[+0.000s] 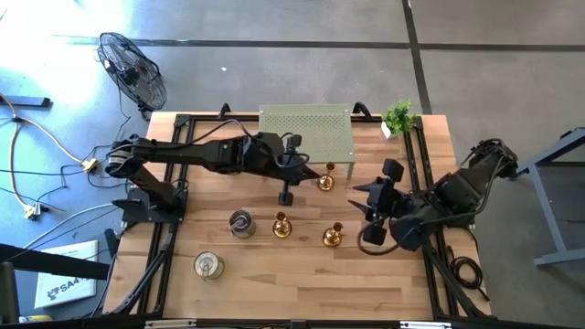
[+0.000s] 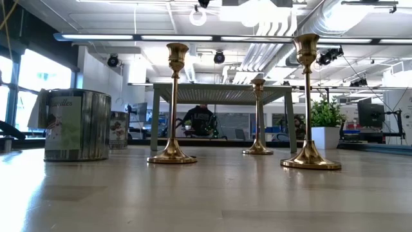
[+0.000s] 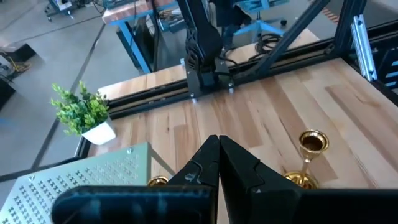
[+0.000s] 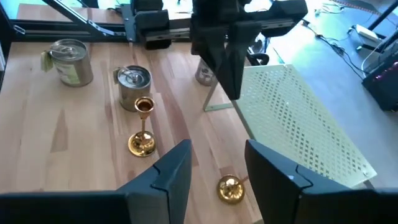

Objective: Pick & Place candle stick holders
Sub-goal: Put the left gold candle holder on the shelf

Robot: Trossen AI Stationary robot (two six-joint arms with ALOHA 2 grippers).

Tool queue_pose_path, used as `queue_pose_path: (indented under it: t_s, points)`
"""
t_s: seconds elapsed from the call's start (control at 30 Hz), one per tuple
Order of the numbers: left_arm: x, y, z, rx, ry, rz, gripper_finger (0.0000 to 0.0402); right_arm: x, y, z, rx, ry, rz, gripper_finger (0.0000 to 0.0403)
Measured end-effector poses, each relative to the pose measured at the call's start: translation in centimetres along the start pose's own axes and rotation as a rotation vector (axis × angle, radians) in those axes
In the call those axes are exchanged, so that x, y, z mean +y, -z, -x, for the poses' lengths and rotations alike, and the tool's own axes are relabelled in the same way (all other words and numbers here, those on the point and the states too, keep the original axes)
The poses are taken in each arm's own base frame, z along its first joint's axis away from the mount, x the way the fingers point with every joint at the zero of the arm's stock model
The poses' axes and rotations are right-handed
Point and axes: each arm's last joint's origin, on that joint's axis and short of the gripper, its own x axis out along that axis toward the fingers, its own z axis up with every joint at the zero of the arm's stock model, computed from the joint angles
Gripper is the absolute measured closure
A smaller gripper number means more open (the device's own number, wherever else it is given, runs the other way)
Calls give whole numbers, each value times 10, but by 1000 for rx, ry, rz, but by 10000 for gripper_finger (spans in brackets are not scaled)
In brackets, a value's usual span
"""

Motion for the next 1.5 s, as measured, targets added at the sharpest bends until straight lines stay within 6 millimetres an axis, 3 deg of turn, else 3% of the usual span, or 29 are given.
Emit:
queue_pose_path:
  t_s: [0.23,0.43,0.87,1.03,1.23,1.5]
  points:
    - [-6,-1,1,-56,201,-33,400,1,7,7,6,31,-15,258]
    - [-7,2,1,-21,209,6,376,3,12,12,2,43,-29,258]
    - [-7,5,1,20,200,61,160,10,27,-1,39,76,-8,258]
    - [-10,12,2,94,248,125,106,10,27,-1,35,71,-14,258]
    - [-23,32,9,318,391,192,90,11,26,-1,39,62,-18,258]
    - [-52,40,17,517,335,116,89,11,26,-1,30,65,-24,258]
